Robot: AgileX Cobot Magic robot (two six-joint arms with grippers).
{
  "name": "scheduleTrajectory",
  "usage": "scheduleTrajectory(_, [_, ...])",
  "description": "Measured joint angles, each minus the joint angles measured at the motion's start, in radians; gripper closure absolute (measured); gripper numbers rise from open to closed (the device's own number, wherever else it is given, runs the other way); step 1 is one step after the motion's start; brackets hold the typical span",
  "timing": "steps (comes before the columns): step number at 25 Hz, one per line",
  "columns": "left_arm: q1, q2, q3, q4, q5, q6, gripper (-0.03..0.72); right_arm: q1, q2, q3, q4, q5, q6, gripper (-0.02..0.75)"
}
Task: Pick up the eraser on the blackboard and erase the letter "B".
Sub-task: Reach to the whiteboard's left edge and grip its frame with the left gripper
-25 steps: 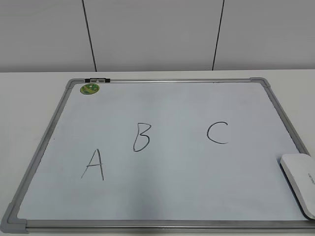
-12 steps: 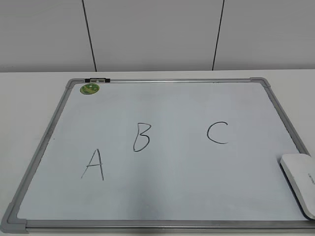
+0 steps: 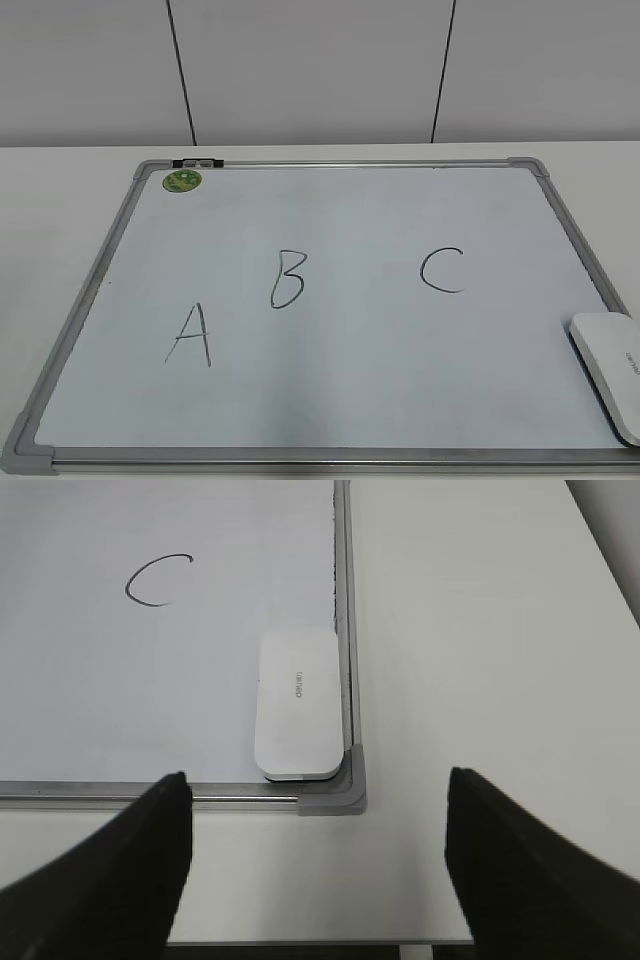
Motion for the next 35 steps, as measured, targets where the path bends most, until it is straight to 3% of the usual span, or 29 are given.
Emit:
scheduleTrajectory(8, [-0.010,0.444,-0.115,-0.012,-0.180,0.000,0.099,0.000,0.000,0.000,0.000,0.000,0.000,0.151])
scheduleTrajectory(19, [-0.022,1.024,-0.389,-0.050,-0.151,0.000,0.099,0.000,0.000,0.000,0.000,0.000,0.000,0.151])
scheduleTrajectory(35, [-0.022,1.463,-0.576,-0.166,-0.157,0.024,0.221,0.000,0.000,0.000,0.000,0.000,0.000,0.151])
